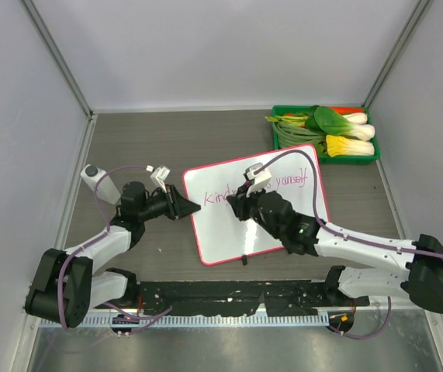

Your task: Write a sentence on the whiteboard

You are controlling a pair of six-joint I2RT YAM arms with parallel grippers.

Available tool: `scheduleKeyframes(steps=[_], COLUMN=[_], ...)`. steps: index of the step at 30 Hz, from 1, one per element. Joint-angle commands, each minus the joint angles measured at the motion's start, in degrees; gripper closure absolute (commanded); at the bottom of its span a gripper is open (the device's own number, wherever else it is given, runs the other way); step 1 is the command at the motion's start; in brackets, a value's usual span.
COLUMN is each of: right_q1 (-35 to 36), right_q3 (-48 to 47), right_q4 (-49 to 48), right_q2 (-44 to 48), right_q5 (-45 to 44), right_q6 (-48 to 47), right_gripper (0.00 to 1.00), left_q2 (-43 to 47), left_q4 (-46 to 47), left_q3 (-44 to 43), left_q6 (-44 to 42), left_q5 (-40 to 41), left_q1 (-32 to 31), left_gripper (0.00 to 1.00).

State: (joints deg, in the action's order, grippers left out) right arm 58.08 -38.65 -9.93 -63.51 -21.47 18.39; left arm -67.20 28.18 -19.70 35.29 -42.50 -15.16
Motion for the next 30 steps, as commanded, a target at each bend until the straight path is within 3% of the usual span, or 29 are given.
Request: scheduleKeyframes(steps=[1,14,30], right_q1=[3.2,7.7,8.0], right_q3=[-0.6,-3.6,-2.3], right_q4=[-9.7,-13.4,-12.5], right_q2=[-3.9,-11.9,-7.5], right_q5=[-2.2,-7.4,-8.8], right_q6=[0.7,0.7,0.7], right_gripper=[0.99,0.99,0.98], left_q2=[-1.2,-1.2,-0.8], left_q4=[-2.3,-2.3,-2.5], left_q3=[-0.3,-0.2,-0.2], left_q6=[-4.1,-4.0,-4.2], left_q5=[0.7,0.7,0.8], left_q1=[-1.2,-1.2,-1.1], left_gripper=[1.0,1.0,1.0])
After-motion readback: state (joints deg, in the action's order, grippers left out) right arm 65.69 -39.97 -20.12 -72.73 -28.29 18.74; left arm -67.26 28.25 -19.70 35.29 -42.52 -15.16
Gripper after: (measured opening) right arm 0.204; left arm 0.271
